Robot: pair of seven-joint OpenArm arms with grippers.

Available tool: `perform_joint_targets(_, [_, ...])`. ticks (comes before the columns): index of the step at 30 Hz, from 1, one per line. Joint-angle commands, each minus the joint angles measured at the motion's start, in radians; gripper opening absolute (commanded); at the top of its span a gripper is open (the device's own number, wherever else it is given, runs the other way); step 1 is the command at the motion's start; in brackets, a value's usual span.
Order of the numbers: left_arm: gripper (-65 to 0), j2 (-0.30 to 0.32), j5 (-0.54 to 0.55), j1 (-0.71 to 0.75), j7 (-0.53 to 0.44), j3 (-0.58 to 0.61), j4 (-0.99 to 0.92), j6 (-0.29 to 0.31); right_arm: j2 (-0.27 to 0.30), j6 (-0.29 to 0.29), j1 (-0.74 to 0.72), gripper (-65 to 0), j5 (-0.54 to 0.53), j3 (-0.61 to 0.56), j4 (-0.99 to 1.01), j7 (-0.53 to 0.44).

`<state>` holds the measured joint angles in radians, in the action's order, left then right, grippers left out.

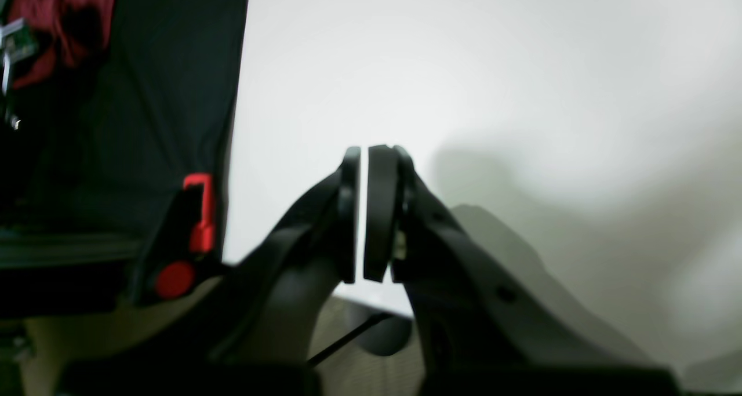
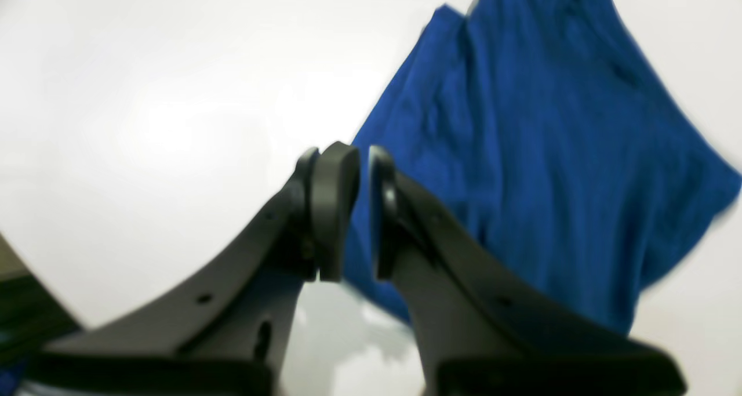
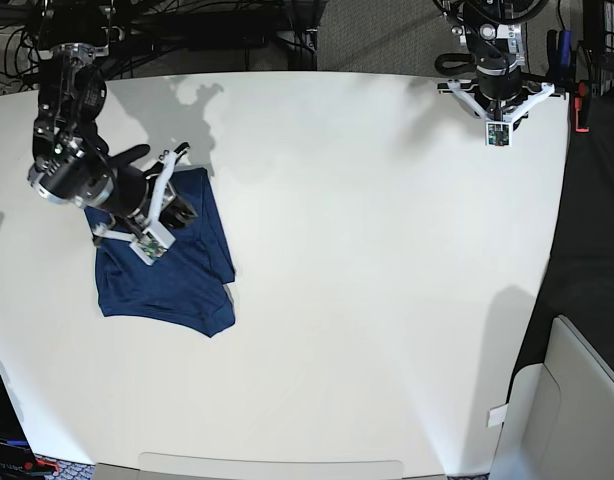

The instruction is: Fold the T-shirt properly

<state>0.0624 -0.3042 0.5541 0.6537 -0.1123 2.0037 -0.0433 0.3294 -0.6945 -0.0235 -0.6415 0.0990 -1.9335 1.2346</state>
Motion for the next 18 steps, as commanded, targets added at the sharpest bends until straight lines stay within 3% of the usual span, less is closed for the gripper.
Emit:
perform_joint_targets(1, [-65.0,0.004,-0.011,0.007,-0.016,-0.008,0.021,-0.011,0.015,-0.004,0.027,-58.5,-0.039,0.055,-0.039,-0.014])
perform_joint_targets(8, [-65.0,0.004,-0.011,0.059,-0.016,-0.071,0.036,-0.011,0.084,-0.004,0.307,-58.5,-0.251,0.393,-0.111,-0.014])
perform_joint_targets(11, [-65.0,-0.020,-0.010,0.067,-0.016,-0.100,0.035,-0.011,0.089,-0.004,0.422,-58.5,-0.335,0.542,-0.109,-0.013])
perform_joint_targets(15, [-65.0,-0.083,-0.010,0.100,-0.016,-0.174,0.041,-0.011,0.089,-0.004,0.554,-58.5,-0.355,0.657,-0.109,-0.013])
perform_joint_targets(18, [-65.0,-0.092,-0.010,0.142,-0.016,-0.185,0.042,-0.008,0.087,-0.004,0.655,-58.5,-0.327,0.738,-0.108,-0.013])
